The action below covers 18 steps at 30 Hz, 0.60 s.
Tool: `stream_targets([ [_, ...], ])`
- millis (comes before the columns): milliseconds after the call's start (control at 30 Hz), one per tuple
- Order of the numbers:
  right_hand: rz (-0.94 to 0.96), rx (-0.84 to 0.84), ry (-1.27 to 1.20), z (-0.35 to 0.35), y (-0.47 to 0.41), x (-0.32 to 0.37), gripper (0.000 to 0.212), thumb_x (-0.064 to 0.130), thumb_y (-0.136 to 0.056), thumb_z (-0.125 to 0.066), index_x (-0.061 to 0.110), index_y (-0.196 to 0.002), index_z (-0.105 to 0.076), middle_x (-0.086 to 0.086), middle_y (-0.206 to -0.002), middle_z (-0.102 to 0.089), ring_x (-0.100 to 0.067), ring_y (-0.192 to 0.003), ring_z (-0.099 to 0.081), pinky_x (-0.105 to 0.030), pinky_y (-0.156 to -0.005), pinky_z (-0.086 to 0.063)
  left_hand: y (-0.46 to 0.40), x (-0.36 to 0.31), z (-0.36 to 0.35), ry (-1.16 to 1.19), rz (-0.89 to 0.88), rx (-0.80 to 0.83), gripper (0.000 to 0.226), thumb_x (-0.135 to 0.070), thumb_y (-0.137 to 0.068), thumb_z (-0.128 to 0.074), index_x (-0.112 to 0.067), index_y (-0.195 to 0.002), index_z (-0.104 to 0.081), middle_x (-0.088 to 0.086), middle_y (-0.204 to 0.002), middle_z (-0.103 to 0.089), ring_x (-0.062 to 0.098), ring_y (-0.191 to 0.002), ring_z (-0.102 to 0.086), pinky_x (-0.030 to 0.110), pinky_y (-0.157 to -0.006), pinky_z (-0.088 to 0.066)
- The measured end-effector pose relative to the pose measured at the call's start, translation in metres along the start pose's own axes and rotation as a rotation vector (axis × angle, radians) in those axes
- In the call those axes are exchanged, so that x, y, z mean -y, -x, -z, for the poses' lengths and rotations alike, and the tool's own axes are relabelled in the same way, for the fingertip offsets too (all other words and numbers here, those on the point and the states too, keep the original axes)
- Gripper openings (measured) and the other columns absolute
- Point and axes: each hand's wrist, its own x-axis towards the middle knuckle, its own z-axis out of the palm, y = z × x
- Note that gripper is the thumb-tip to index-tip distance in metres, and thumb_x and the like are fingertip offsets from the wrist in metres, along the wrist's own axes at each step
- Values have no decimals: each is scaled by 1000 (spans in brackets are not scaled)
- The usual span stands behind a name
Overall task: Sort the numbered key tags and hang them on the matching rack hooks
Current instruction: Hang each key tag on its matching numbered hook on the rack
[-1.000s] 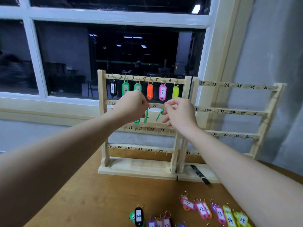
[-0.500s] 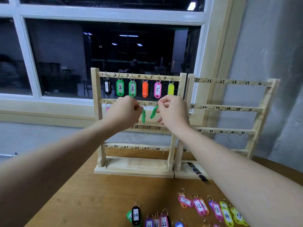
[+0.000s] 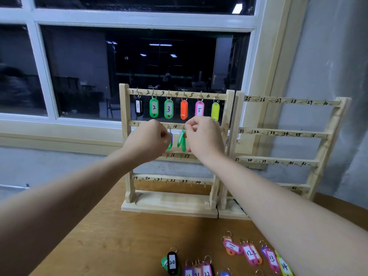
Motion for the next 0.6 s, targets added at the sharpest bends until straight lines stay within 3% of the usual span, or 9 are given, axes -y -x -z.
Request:
stream_targets([
  [133,-39,13,29,-11,-5,-3,26,15,-99,-52,24,-78,-65,-6,-78,-69,-28,-73,-69,-38,-80,-58,0,8,-1,-1,-8,2,38,-23,-95,-53,-3,-64,-64,12,-61,-68,35,-54,-61,48,-55,-56],
  [300,-25,36,71,-13,0,-4,26,12,-100,-50,18,-80,-66,-8,-79,-69,-30,-70,-69,-41,-67,-60,2,13,-4,-11,-27,9,39,-25,-96,-55,-2,-67,-65,14,-65,-67,32,-53,-59,50,-58,-58],
  [367,-25,60,70,-8,6,-4,23,13,-101,-50,13,-85,-68,-6,-79,-70,-26,-67,-69,-41,-65,-60,5,14,-6,-8,-34,22,39,-24,-95,-54,-1,-65,-64,16,-65,-67,25,-49,-51,49,-57,-56],
  [467,-58,107,48,7,21,-9,23,9,-99,-51,6,-86,-69,-4,-79,-72,-18,-59,-68,-43,-61,-61,15,9,-8,15,-35,62,37,-24,-95,-55,-3,-66,-64,15,-67,-69,25,-49,-55,46,-55,-55],
  [600,-117,339,48,46,56,-33,17,15,-101,-58,19,-88,-69,2,-73,-73,-10,-47,-65,-25,-51,-53,35,-9,-26,60,-65,164,32,-24,-93,-56,-7,-68,-68,9,-62,-68,27,-51,-59,40,-54,-54],
])
